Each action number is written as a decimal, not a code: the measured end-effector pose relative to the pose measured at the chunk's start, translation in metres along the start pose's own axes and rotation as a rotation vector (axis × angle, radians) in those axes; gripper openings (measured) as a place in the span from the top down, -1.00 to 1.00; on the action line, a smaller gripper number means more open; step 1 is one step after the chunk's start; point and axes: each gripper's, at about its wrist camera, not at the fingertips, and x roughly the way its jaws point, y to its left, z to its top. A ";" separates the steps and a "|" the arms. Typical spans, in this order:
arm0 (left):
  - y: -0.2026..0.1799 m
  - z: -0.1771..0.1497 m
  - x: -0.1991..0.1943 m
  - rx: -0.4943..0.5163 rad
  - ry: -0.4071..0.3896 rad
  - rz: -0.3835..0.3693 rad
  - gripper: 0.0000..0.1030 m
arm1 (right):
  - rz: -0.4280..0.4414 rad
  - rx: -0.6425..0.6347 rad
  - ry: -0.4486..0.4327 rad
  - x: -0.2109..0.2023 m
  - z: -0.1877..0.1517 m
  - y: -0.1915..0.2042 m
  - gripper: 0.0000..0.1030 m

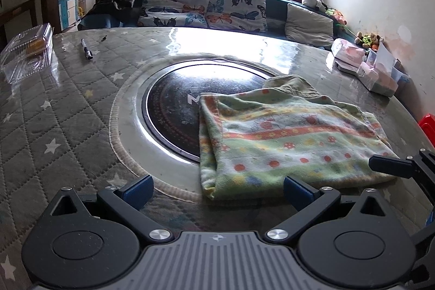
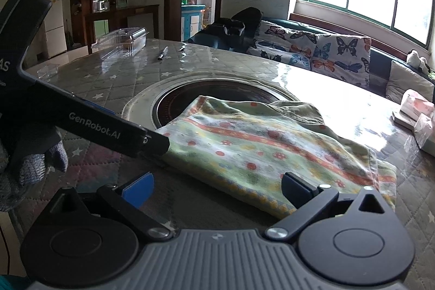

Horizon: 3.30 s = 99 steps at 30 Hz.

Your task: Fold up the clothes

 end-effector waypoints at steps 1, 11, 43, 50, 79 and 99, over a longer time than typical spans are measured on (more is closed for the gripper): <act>0.001 0.001 0.001 -0.003 0.002 0.002 -1.00 | 0.003 0.000 0.001 0.001 0.000 0.000 -0.92; 0.001 0.008 0.009 0.001 0.015 0.011 -1.00 | 0.026 -0.012 0.017 0.011 0.007 0.001 -0.91; 0.047 0.038 0.024 -0.250 0.030 -0.114 -0.98 | 0.157 -0.252 0.083 0.063 0.033 0.055 0.33; 0.054 0.040 0.032 -0.358 0.074 -0.185 -0.98 | 0.214 -0.098 0.069 0.056 0.043 0.032 0.68; 0.078 0.044 0.039 -0.562 0.118 -0.226 -0.73 | 0.233 -0.219 0.083 0.071 0.039 0.047 0.12; 0.050 0.042 0.078 -0.638 0.212 -0.433 -0.19 | 0.289 0.053 0.002 0.031 0.047 0.001 0.76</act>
